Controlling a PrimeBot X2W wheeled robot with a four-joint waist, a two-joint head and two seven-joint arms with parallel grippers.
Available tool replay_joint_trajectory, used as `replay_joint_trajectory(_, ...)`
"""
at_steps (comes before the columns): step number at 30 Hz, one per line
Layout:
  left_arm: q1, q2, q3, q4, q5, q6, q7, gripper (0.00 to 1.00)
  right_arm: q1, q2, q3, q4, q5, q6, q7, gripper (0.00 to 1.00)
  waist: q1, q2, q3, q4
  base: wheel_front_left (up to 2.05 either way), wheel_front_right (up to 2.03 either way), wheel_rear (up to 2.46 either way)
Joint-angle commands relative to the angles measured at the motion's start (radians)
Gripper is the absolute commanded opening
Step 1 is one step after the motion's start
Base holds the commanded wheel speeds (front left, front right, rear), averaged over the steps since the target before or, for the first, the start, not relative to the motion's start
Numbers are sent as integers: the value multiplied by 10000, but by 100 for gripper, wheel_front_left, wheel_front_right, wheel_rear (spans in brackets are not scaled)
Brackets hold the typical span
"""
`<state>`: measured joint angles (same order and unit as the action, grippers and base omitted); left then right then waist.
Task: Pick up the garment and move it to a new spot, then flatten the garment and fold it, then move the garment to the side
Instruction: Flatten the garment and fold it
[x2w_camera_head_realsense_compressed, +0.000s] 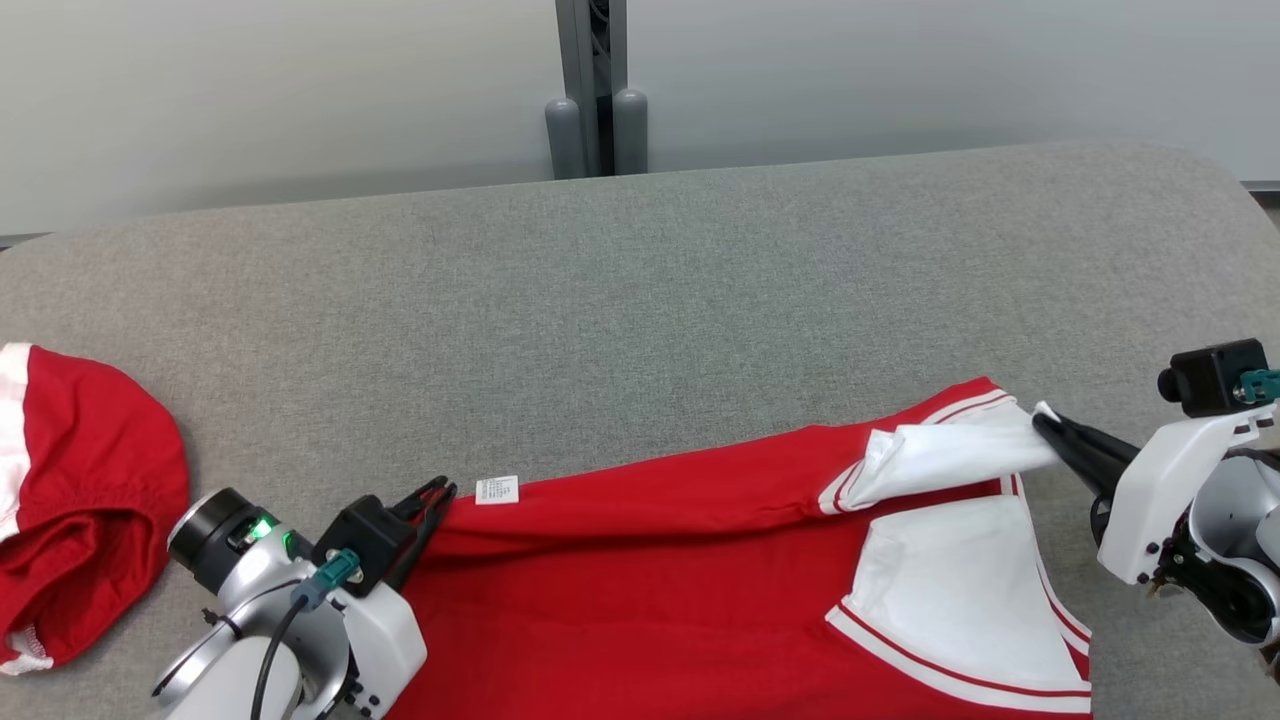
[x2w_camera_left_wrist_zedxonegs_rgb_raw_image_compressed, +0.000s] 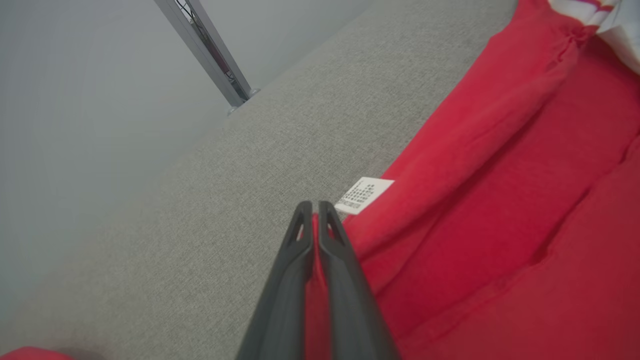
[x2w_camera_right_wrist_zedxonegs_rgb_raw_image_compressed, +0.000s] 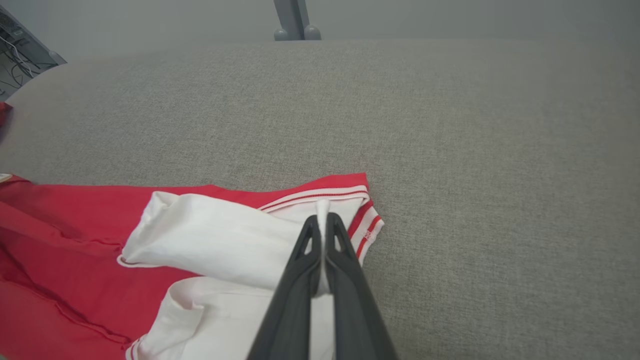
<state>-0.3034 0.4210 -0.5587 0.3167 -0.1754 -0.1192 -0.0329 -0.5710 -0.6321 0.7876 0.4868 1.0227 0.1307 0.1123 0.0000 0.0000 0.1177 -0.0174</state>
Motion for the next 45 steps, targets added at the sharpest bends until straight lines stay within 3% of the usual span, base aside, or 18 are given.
replay_joint_trajectory(1, 121, 62, -7, -60, 33, -19, 11, 0, 148, -69, -23, -77, 68, 1, 83, 0, 0, 0, -20, -6, 0, 0, 0)
replay_joint_trajectory(11, 449, 457, -501, -596, 47, -60, 454, 0, 985, -513, -613, -1392, 698, 3, 1952, 0, 0, 0, -208, -20, 0, 0, 0)
replay_joint_trajectory(20, 714, 614, -746, -756, -1, -40, 711, 0, 1878, -624, -1424, -1848, 699, 3, 3641, 0, 0, 0, -309, -52, 0, 0, 0)
replay_joint_trajectory(21, 745, 630, -780, -782, -9, -42, 753, 0, 1985, -576, -1537, -1880, 667, 3, 3790, 19, 0, 0, -305, -52, 0, 0, 0)
replay_joint_trajectory(22, 752, 640, -805, -806, -25, -44, 794, 0, 2071, -527, -1637, -1925, 662, 3, 3943, 76, 0, 0, -295, -53, 0, 0, 0)
replay_joint_trajectory(23, 743, 647, -828, -827, -44, -45, 835, 0, 2166, -459, -1770, -1952, 710, 3, 4094, 100, 0, 0, -282, -53, 0, 0, 0)
replay_joint_trajectory(24, 755, 651, -833, -837, -89, -45, 921, 18, 2274, -399, -1906, -1995, 762, 3, 4291, 100, 0, 0, -273, -49, 0, 0, 0)
replay_joint_trajectory(25, 786, 671, -848, -850, -92, -33, 975, 45, 2394, -349, -2045, -1996, 841, 3, 4521, 100, 0, 0, -271, -48, 0, 0, 0)
replay_joint_trajectory(26, 819, 692, -868, -873, -83, -16, 1014, 83, 2523, -308, -2193, -1988, 875, 3, 4771, 100, 0, 0, -274, -48, 0, 0, 0)
replay_joint_trajectory(27, 855, 708, -881, -883, -82, 28, 1090, 100, 2632, -278, -2312, -1972, 896, 3, 5046, 100, 0, 0, -279, -49, 0, 0, 0)
replay_joint_trajectory(34, 1072, 839, -927, -1102, -302, 123, 1672, 100, 3303, -150, -3433, -2095, 322, 3, 6513, 100, 0, 0, -373, -67, 0, 0, 0)
replay_joint_trajectory(38, 1123, 887, -724, -1474, -485, 343, 1815, 100, 3386, 319, -4418, -2453, -463, 3, 6124, 100, 0, 0, -399, -72, 0, 0, 0)
replay_joint_trajectory(45, 1042, 517, 117, -1955, -1119, 1127, 1513, 100, 3284, 1240, -5709, -3244, -1888, 3, 4367, 100, 0, 0, -350, -63, 0, 0, 0)
